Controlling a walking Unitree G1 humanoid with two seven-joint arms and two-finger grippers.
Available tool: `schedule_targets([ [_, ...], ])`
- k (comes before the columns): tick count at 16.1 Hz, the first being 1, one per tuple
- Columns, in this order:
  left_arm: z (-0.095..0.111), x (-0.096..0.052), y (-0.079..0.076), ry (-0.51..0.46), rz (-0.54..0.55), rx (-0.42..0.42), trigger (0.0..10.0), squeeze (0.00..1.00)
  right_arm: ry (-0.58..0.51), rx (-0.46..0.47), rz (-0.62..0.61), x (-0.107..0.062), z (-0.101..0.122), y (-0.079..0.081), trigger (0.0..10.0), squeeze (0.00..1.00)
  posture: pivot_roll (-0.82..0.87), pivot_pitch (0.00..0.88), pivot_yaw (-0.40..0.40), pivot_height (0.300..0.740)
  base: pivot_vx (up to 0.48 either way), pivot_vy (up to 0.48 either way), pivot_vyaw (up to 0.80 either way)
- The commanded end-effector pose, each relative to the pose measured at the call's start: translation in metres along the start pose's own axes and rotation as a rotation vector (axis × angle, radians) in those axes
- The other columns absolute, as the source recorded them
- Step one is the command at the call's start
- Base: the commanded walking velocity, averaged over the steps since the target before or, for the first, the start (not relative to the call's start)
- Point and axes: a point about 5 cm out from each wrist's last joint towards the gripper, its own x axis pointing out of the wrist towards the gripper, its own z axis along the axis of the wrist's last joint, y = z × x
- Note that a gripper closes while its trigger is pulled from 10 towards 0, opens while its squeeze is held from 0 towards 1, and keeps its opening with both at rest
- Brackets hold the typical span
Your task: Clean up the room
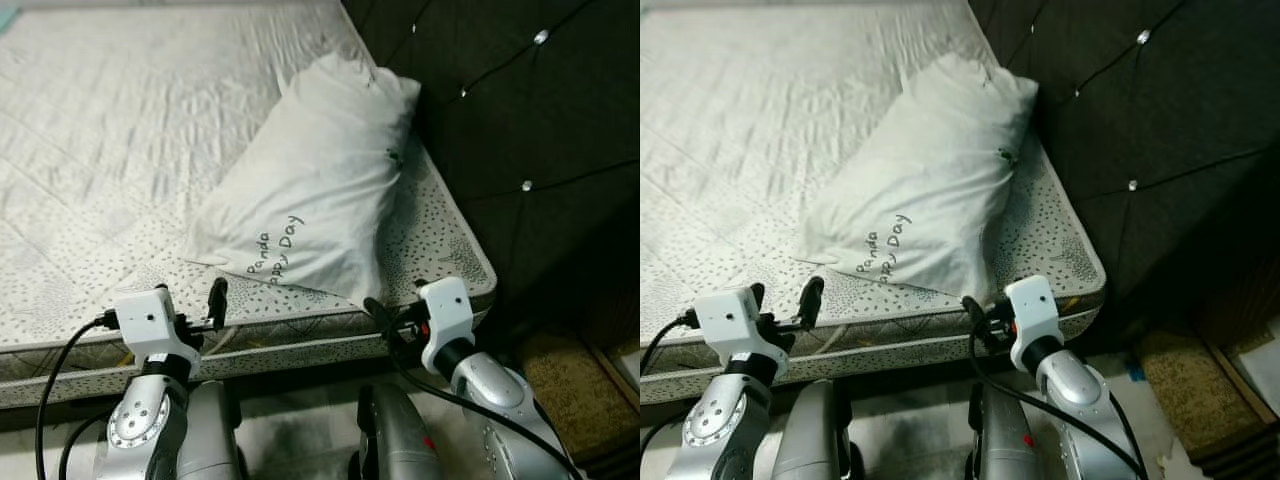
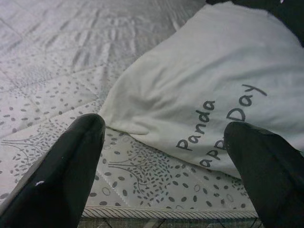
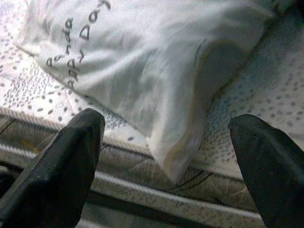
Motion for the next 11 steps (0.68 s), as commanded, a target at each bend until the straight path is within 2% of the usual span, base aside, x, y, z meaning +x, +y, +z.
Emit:
schedule_targets([
  [1, -0.001, -0.006, 0.002, 0.018, 0.012, 0.016, 10.0, 0.0, 0.019, 0.003, 0.009, -0.005, -0.002, 0.002, 10.0, 0.0, -0.19, 0.256, -0.061, 0.603, 0.0, 0.0, 0.0],
  [4, -0.003, -0.009, -0.001, 0.056, -0.016, 0.003, 10.0, 0.0, 0.064, 0.01, 0.032, -0.011, -0.008, 0.007, 10.0, 0.0, -0.19, 0.294, -0.071, 0.603, 0.0, 0.0, 0.0],
  [11, -0.002, -0.016, -0.002, 0.083, -0.03, -0.005, 10.0, 0.0, 0.088, 0.029, 0.055, -0.017, -0.009, 0.014, 10.0, 0.0, -0.18, 0.319, -0.071, 0.603, 0.0, 0.0, 0.0],
])
